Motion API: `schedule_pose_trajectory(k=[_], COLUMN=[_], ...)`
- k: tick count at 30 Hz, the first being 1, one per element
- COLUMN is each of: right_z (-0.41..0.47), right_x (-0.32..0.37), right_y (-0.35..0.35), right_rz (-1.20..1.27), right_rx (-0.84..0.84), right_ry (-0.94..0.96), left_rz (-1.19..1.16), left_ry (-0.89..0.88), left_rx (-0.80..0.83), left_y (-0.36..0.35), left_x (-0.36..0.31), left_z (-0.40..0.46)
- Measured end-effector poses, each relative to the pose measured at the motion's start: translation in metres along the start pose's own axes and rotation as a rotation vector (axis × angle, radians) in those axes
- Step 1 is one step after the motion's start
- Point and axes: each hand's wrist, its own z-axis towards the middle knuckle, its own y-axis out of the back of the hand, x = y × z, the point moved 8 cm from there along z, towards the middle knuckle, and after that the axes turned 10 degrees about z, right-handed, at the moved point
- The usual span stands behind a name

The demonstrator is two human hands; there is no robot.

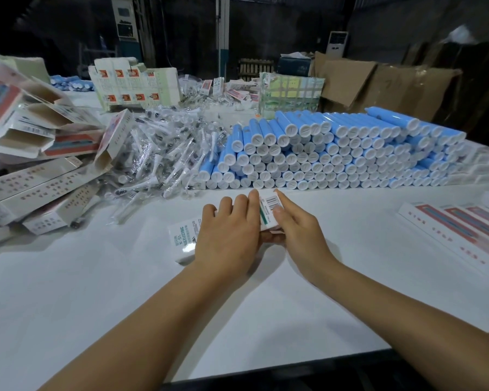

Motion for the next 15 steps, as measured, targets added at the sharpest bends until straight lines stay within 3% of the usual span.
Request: schedule_pose_trajectory(k=[2,4,6,8,10,12,15], right_z=[0.000,0.000,0.000,-0.002,-0.005,-0.009,-0.014], right_x=[0.006,0.012,0.013,0.011,0.009,0.010,0.014], right_y=[0.004,0.009,0.012,0.008,0.000,-0.008,-0.019], right_rz=[0.022,-0.026,-0.101,-0.169,-0.220,-0.309,-0.448], right_rx=[-0.045,-0.091,-0.100,-0.057,0.012,0.060,0.116], right_ry=[0.046,0.114,0.146,0.147,0.141,0.165,0.237], left_rz=[-0.067,-0.305,-0.799,-1.333,-1.855,-2.240,-2.382], left_ry=[0.026,0.119,0.288,0.584,0.906,1.108,1.297], left_rx=[0.052,0.018,-0.106,-0.170,-0.052,0.093,0.174], left_y=[-0.001,0.006,0.018,0.009,-0.017,-0.034,-0.049], left_x=[0.008,0.027,0.055,0.080,0.079,0.062,0.042], left_z=[0.008,0.019,0.025,0.019,0.008,-0.002,-0.014])
